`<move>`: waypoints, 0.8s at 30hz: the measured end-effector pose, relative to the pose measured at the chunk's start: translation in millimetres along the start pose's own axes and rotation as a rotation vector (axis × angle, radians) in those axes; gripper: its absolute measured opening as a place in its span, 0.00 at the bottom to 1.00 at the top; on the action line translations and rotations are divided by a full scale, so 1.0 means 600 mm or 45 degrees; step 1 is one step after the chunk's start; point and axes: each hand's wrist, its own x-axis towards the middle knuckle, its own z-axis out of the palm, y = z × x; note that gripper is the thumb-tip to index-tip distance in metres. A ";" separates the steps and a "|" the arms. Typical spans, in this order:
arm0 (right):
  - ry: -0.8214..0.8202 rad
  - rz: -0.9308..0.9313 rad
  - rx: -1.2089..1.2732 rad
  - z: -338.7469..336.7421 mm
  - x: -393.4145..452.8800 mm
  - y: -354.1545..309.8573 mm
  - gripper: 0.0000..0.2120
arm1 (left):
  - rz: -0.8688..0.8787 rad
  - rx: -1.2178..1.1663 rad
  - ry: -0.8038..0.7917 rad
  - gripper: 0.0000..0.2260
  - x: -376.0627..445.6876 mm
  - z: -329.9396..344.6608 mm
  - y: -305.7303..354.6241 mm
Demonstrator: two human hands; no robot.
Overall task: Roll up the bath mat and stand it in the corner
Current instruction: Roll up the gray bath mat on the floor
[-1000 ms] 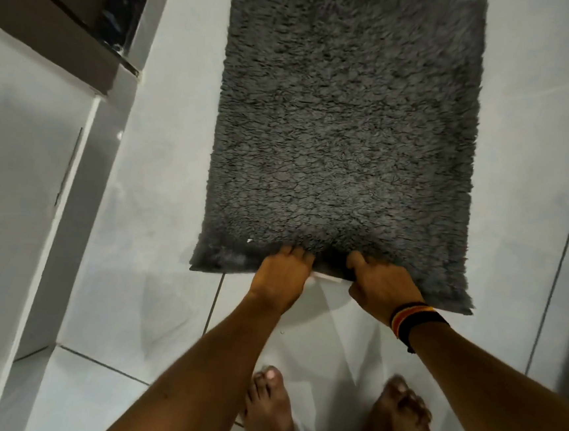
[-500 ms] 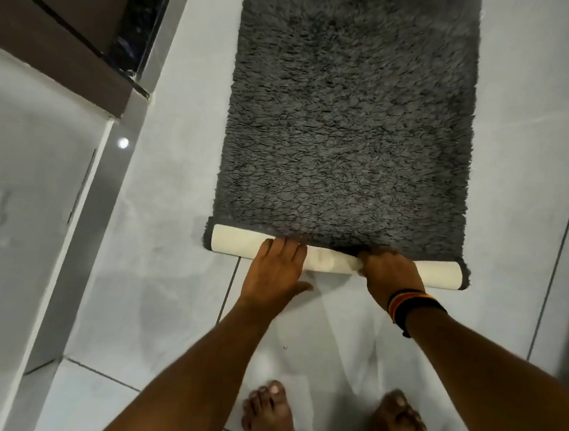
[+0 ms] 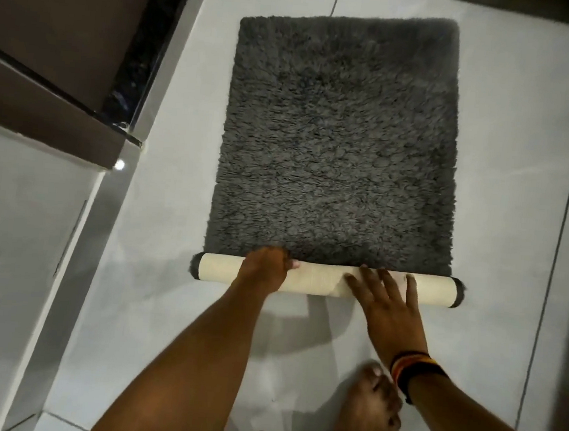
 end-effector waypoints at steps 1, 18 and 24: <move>-0.020 -0.011 0.003 -0.009 0.020 0.007 0.32 | 0.038 0.080 0.120 0.21 -0.012 0.007 0.000; -0.280 0.247 0.257 -0.044 0.066 -0.030 0.39 | 0.210 0.187 0.183 0.32 0.007 -0.051 0.044; -0.224 0.299 0.290 -0.111 0.233 0.003 0.42 | 0.460 0.122 0.398 0.31 0.025 -0.101 0.061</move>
